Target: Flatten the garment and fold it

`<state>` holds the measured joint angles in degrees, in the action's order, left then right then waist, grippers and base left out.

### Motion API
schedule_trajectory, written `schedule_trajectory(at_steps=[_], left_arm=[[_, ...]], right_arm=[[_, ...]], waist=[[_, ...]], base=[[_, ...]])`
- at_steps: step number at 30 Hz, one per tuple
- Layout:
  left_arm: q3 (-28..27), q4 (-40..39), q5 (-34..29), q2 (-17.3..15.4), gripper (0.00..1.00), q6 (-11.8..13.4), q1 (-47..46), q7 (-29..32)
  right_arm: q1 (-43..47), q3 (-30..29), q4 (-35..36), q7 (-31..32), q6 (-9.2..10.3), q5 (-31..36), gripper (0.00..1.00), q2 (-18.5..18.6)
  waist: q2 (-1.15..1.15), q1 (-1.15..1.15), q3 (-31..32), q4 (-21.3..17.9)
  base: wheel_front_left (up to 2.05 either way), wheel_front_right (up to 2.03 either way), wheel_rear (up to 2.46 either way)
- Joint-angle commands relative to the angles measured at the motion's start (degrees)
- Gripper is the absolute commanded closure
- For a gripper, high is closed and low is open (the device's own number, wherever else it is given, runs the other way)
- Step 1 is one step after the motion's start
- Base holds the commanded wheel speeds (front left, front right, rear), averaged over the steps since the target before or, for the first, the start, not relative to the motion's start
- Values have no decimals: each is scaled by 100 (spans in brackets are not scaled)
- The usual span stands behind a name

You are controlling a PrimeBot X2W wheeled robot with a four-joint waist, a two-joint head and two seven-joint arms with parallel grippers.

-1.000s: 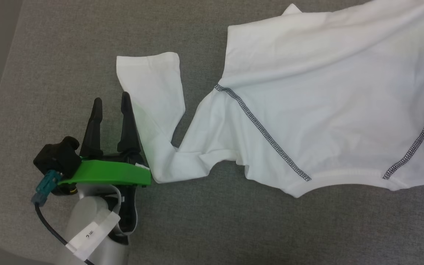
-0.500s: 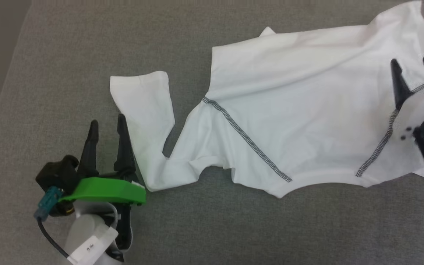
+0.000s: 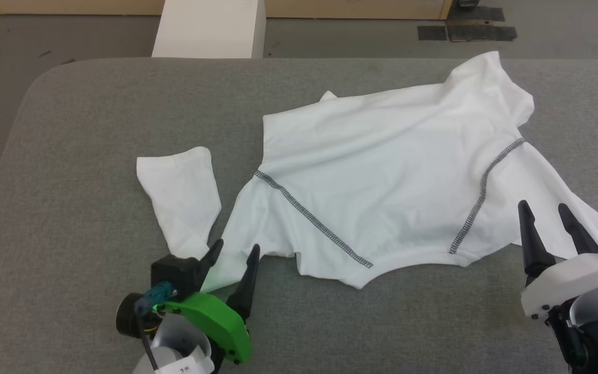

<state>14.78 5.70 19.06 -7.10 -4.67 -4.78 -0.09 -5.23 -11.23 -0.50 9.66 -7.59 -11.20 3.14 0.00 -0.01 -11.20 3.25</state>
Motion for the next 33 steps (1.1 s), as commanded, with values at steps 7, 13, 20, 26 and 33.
schedule_trajectory(at_steps=[7, 13, 20, 26, 33], left_arm=[[207, 589, -391, -443, 0, 225, -132, 1260], [-38, 992, -432, -540, 38, 778, -271, 2051], [-682, 846, -103, -632, 100, 1199, -167, 1853], [-1471, 590, 174, -950, 100, 1517, -16, 1463], [-1898, 632, 416, -1016, 39, 1568, -135, 957]], right_arm=[[228, 219, 150, 4, 10, -346, 0, -24], [232, 283, 129, -67, 10, -436, 0, -25], [285, 300, 31, -120, 10, -525, 0, -25], [331, 187, -23, -114, 10, -498, 0, -25], [372, 109, -77, 69, 10, -373, 0, -26]], waist=[[0, 1, 105, -346], [0, 1, 45, -451], [0, 1, 80, -493], [0, 1, 126, -439], [0, 1, 106, -394]], base=[[0, 0, 0], [0, 0, 0], [0, 0, 0], [0, 0, 0], [0, 0, 0]])
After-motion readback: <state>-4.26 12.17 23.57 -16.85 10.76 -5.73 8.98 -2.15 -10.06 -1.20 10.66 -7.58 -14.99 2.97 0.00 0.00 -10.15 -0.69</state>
